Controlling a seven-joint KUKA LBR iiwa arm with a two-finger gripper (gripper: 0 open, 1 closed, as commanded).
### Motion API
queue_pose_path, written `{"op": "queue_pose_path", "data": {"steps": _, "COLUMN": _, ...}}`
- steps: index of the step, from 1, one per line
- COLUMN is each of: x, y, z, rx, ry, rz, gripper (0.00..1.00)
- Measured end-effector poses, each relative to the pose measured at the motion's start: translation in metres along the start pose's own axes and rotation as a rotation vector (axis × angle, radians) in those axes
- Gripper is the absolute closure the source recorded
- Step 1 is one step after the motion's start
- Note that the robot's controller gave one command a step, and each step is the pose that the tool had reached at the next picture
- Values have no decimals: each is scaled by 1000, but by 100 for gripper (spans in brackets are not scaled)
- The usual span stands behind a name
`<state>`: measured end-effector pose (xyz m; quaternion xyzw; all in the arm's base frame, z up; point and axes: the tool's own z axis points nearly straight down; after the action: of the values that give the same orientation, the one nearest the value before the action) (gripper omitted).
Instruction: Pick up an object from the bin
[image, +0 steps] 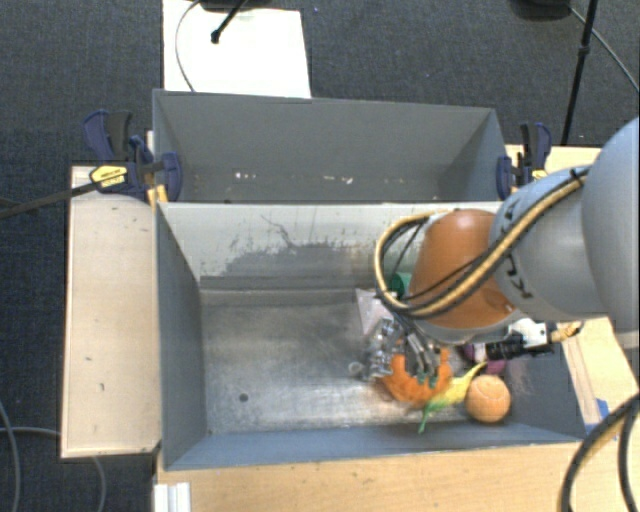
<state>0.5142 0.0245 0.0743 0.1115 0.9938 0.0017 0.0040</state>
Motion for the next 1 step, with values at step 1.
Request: {"op": "queue_pose_path", "data": {"steps": 1, "x": 0, "y": 0, "z": 0, "rx": 0, "ry": 0, "rz": 2, "gripper": 100}}
